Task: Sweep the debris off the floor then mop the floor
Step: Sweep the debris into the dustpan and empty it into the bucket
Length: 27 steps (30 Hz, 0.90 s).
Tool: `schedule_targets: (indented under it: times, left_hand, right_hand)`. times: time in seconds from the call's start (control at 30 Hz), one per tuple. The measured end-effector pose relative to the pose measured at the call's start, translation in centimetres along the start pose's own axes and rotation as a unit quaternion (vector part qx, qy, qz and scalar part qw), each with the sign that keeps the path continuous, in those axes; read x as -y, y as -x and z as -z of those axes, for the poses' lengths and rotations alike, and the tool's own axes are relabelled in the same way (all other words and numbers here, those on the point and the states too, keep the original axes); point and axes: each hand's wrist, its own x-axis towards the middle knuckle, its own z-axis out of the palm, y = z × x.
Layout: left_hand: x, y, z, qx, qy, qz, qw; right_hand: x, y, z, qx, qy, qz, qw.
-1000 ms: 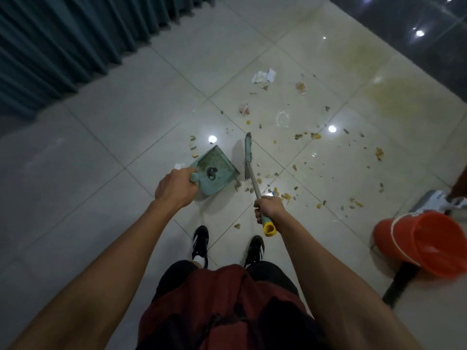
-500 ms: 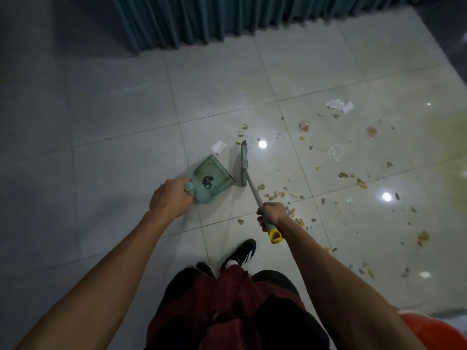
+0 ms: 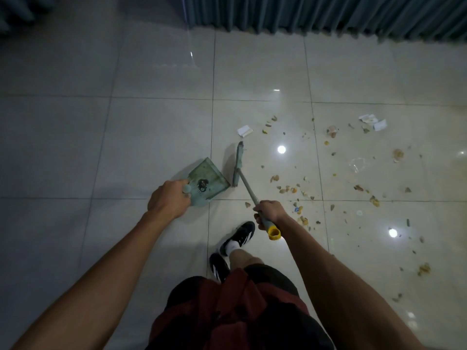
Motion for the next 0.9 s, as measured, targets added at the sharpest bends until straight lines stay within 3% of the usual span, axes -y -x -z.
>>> schedule_targets:
  times: [0.3,0.57,0.73,0.9]
  left_hand:
    - [2.4,5.5,-3.6,0.017,0.010,0.021,1.000]
    - [0.2,7.8,-5.8,0.038,-0.018,0.039,0.998]
    - [-3.9,8.7,-7.8,0.032,-0.045,0.042,0.998]
    - [-8.8,9.6,-9.7,0.024,-0.068,0.047,0.996]
  right_hand:
    - [-5.3,2.4,-0.4,0.037,0.041,-0.040,0.998]
    - [-9.0,1.9,4.1,0.111,0.090,-0.089,0.986]
    - [-9.7,0.0,9.3,0.045,0.363,-0.069,0.928]
    - [-10.2,-1.7,13.8,-0.007,0.519,0.056,0.853]
